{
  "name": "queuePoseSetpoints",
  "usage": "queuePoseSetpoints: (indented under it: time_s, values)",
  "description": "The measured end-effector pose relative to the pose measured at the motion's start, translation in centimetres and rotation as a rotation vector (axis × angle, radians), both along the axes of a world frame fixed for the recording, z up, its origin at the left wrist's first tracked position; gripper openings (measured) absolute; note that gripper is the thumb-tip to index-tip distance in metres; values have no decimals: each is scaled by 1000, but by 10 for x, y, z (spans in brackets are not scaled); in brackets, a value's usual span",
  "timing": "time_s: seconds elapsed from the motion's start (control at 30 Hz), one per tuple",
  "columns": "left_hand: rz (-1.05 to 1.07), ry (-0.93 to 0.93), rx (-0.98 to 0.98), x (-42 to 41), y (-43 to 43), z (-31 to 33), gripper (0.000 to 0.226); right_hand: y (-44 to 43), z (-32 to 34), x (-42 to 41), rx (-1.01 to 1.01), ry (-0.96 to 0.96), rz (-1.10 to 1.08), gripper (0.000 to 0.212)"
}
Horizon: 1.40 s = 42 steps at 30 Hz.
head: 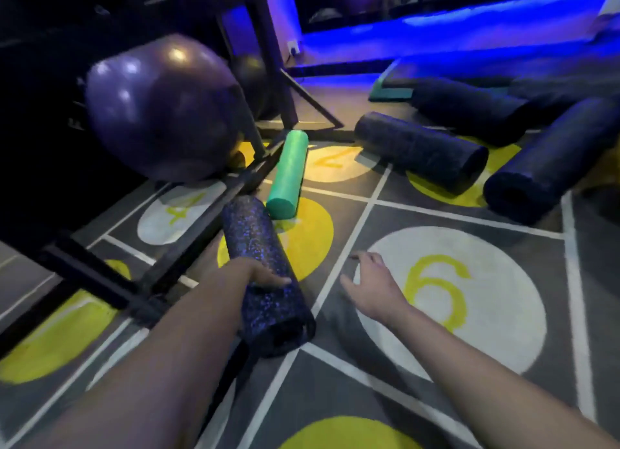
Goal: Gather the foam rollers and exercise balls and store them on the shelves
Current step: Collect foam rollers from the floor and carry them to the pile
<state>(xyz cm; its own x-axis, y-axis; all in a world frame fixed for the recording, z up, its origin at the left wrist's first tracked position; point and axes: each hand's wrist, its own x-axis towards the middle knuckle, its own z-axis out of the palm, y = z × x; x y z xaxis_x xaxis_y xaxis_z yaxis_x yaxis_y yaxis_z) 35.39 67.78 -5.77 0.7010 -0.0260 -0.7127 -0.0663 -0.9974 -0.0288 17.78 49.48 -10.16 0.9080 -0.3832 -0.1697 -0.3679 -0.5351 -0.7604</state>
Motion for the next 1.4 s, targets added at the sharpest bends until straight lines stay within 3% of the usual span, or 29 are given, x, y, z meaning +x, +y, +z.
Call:
queuePoseSetpoints:
  time_s: [0.07,0.1,0.17,0.23,0.37,0.43,0.5,0.6,0.7,0.77,0.9,1.0,1.1,1.17,1.27,1.33,1.4]
  values:
    - [126,47,15,-14,-11,-24,116,1,-11,-6,21,46,5,55]
    - [220,10,7,-16,-17,-36,132,-4,-17,-13,35,68,-18,56]
    - [398,-205,-11,-15,-23,-62,165,-18,-29,-29,58,113,-72,57]
    - [557,-381,-73,-16,-30,-81,172,-37,-42,-50,46,171,-109,58]
    - [815,-433,-527,-40,-77,-73,162,-71,-56,-84,142,206,-162,74]
    - [905,-310,-789,-68,-115,-65,155,-74,-48,-93,387,133,-210,84]
    - [860,-226,-967,-112,-153,-58,144,-80,-37,-100,646,3,-297,102]
    - [549,-318,-1057,-166,-204,-42,143,-112,-19,-132,877,-142,-419,104]
    - [89,-380,-1178,-211,-261,-22,146,-158,-6,-182,874,-187,-448,96]
    - [-176,-327,-1251,-249,-309,2,151,-190,-3,-217,882,-319,-553,98]
    - [-571,-86,-1338,-334,-408,37,120,-250,15,-303,840,-627,-902,79]
    - [-786,37,-1279,-416,-468,33,92,-288,24,-389,685,-704,-1180,109]
    - [-1028,150,-1203,-510,-496,20,71,-314,21,-494,407,-689,-1504,104]
    - [-1198,216,-1185,-565,-500,14,66,-321,14,-560,282,-680,-1676,113]
    - [-1412,211,-1114,-622,-498,2,60,-333,10,-624,356,-704,-1903,119]
    - [-1452,218,-1071,-642,-494,-5,57,-350,5,-649,534,-804,-2017,144]
    - [-1430,187,-1043,-648,-490,-10,53,-372,12,-666,667,-710,-2141,165]
